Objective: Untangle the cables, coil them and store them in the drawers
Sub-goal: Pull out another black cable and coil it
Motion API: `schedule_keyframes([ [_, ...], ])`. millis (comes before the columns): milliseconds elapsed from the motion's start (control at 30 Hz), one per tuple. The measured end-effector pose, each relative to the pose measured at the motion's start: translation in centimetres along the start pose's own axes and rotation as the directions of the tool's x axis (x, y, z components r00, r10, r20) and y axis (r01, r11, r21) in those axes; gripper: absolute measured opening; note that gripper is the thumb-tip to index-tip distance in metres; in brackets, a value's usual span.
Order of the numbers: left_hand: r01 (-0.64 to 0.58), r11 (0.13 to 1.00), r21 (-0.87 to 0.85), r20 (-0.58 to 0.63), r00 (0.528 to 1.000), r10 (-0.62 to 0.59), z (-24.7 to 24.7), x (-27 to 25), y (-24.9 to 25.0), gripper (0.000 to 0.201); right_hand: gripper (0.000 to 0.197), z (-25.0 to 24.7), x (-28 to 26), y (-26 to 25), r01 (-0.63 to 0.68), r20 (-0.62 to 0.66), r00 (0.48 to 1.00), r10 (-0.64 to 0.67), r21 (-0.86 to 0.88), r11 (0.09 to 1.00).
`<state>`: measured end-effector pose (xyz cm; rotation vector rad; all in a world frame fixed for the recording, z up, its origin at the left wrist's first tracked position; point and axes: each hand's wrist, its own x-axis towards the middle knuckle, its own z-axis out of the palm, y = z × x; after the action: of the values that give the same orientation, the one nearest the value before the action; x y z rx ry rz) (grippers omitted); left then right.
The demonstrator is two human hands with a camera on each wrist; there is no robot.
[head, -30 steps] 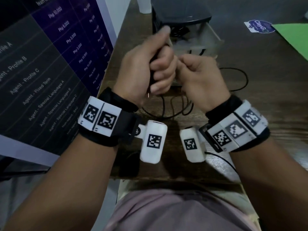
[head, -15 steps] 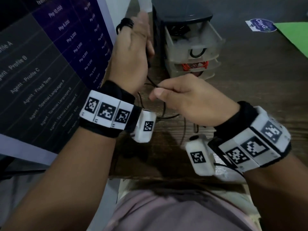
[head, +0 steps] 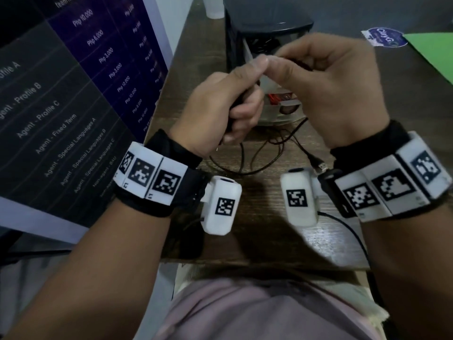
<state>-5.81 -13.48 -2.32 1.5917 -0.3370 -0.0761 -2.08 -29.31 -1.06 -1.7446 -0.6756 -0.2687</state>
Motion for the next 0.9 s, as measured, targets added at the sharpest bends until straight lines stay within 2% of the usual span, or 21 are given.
schedule_keyframes([
  [100,-0.055,0.987,-0.153,0.045,0.997,0.062,-0.1,0.2,0.2,0.061,0.02,0.7,-0.1,1.0,-0.015,0.074,0.997,0.017,-0.037,0.999],
  [200,-0.098,0.959,-0.265,0.011,0.994,0.105,0.2,0.3,0.7,0.06,0.031,1.5,-0.1,1.7,-0.086,0.214,0.973,0.09,-0.024,0.996],
  [267,-0.137,0.929,-0.344,-0.039,0.991,0.131,0.2,0.3,0.9,0.06,0.028,2.0,-0.2,1.7,-0.162,0.29,0.943,0.165,-0.035,0.986],
  [333,-0.189,0.903,-0.387,-0.138,0.98,0.146,0.3,0.4,1.2,0.057,0.02,2.4,-0.9,1.6,-0.224,0.356,0.908,0.222,-0.035,0.974],
  [367,-0.218,0.897,-0.386,-0.196,0.969,0.151,0.3,0.5,1.3,0.053,0.023,2.4,-1.2,1.6,-0.246,0.391,0.888,0.243,-0.043,0.968],
  [433,-0.265,0.906,-0.328,-0.31,0.937,0.162,0.3,0.8,1.2,0.045,0.03,2.4,-1.8,1.4,-0.244,0.479,0.836,0.268,-0.111,0.963],
  [467,-0.279,0.928,-0.245,-0.369,0.912,0.177,0.0,1.0,0.9,0.04,0.029,2.4,-2.0,1.4,-0.229,0.514,0.809,0.285,-0.171,0.958],
  [533,-0.251,0.966,0.067,-0.462,0.85,0.253,-0.6,1.3,0.2,0.034,0.028,2.0,-2.1,0.9,-0.172,0.547,0.78,0.302,-0.276,0.946],
  [600,-0.128,0.922,0.366,-0.502,0.807,0.312,-1.4,1.4,-0.6,0.026,0.026,1.5,-2.1,0.5,-0.151,0.534,0.792,0.297,-0.3,0.942],
  [633,-0.069,0.892,0.447,-0.511,0.798,0.318,-1.6,1.4,-0.9,0.023,0.023,1.2,-2.0,0.3,-0.146,0.514,0.809,0.285,-0.295,0.944],
  [700,0.003,0.838,0.545,-0.487,0.815,0.314,-2.1,1.3,-1.3,0.02,0.02,0.5,-1.7,-0.2,-0.144,0.443,0.857,0.263,-0.284,0.948],
  [800,0.088,0.83,0.551,-0.401,0.9,0.17,-2.0,1.0,-1.0,0.024,0.016,-0.8,-0.8,-0.6,-0.131,0.273,0.944,0.187,-0.211,0.969],
  [900,0.145,0.893,0.426,-0.344,0.939,0.011,-0.9,0.3,-0.2,0.049,0.018,-1.3,0.0,-0.7,-0.041,0.143,0.988,0.063,-0.152,0.987],
])
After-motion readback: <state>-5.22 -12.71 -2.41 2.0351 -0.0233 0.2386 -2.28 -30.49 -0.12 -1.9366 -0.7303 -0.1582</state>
